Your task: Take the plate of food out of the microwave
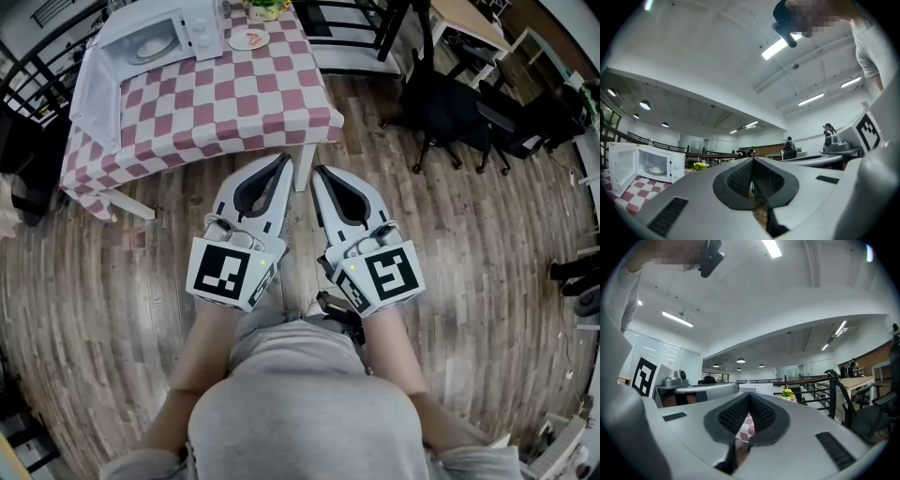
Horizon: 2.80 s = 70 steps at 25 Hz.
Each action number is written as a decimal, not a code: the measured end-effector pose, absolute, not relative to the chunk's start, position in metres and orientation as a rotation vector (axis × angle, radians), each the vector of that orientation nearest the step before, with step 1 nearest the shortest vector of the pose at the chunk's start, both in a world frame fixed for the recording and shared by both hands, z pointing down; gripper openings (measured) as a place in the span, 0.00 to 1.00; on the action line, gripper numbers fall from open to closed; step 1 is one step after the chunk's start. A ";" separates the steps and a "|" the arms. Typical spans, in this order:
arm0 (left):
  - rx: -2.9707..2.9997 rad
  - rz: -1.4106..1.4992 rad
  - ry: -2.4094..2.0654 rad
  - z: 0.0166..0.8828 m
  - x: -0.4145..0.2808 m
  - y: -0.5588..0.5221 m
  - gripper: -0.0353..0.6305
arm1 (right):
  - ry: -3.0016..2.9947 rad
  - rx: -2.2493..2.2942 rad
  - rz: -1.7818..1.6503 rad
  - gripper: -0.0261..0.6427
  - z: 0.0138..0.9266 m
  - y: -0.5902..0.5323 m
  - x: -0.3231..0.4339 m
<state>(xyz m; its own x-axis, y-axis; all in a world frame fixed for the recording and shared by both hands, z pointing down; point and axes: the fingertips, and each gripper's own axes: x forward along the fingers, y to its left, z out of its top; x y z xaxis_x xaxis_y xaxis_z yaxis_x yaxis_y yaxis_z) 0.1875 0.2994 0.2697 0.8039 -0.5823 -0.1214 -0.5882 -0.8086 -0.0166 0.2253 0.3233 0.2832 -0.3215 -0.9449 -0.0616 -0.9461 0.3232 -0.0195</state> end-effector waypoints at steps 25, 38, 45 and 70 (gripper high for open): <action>-2.946 0.243 0.930 0.250 0.096 0.154 0.06 | 2.513 -1.821 0.037 0.08 0.274 0.185 0.128; -2.967 0.239 0.947 0.256 0.033 0.097 0.06 | 2.515 -1.818 0.036 0.08 0.277 0.125 0.064; -2.958 0.215 0.974 0.261 0.003 0.069 0.06 | 2.522 -1.804 0.040 0.08 0.278 0.096 0.039; -2.908 0.215 1.443 0.286 -0.067 -0.035 0.06 | 2.715 -1.582 0.039 0.08 0.288 0.000 -0.014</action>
